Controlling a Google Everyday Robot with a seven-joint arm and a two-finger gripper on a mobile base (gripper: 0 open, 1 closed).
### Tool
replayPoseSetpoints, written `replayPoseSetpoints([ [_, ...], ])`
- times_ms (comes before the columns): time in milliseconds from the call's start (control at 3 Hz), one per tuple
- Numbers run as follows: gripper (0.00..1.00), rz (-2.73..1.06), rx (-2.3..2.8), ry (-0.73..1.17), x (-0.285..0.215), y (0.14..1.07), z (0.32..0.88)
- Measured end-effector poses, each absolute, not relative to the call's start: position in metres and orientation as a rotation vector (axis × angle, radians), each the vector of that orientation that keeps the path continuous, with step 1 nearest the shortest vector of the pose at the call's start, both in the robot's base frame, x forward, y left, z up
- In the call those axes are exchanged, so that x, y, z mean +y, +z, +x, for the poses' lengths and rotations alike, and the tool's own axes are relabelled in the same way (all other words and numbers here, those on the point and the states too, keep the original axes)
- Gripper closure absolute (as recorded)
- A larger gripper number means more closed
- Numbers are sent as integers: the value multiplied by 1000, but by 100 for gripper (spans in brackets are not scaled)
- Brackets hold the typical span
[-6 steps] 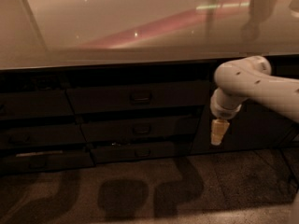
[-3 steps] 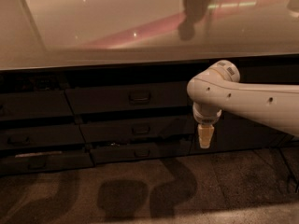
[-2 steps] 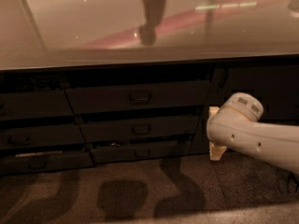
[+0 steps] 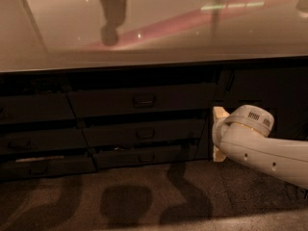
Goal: Open top drawer
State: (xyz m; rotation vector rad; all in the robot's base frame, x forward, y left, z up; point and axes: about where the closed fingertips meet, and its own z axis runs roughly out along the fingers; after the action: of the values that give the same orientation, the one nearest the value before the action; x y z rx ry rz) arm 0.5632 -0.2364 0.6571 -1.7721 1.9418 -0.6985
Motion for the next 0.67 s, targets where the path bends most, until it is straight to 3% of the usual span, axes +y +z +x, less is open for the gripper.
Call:
replayPoseSetpoints([
  [333, 0, -1669, 2012, -609, -273, 640, 564],
  [667, 0, -1560, 1931, -432, -252, 618, 570],
])
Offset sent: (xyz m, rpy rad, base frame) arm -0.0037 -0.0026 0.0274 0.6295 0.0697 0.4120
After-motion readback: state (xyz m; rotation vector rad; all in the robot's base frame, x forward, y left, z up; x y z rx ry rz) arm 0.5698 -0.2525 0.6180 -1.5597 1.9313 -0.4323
